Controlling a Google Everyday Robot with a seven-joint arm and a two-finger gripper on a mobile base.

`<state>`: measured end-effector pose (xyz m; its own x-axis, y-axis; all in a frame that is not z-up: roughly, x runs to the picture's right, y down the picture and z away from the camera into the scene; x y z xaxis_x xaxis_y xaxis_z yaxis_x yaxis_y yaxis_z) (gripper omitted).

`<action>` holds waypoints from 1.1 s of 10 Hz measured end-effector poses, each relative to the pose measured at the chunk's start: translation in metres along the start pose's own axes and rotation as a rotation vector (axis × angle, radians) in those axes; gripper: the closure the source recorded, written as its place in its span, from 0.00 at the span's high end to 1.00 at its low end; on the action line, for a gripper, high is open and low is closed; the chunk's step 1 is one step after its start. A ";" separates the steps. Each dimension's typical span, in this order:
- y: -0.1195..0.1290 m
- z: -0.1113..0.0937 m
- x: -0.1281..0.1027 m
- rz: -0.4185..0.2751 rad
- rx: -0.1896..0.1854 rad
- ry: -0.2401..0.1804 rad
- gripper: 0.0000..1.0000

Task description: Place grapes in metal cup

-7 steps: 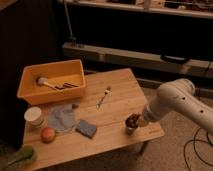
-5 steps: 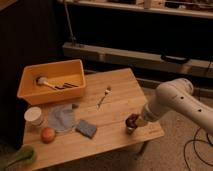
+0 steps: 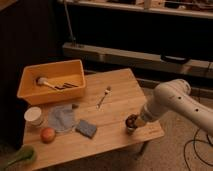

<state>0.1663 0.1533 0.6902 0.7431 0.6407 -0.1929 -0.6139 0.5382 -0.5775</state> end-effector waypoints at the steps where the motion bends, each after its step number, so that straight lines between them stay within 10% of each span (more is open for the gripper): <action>1: -0.001 0.001 0.000 0.002 -0.001 0.002 0.00; 4: -0.002 0.004 0.002 0.013 -0.005 0.007 0.06; 11: -0.004 0.006 0.004 0.026 -0.014 0.002 0.74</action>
<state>0.1702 0.1569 0.6968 0.7275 0.6533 -0.2098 -0.6294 0.5136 -0.5831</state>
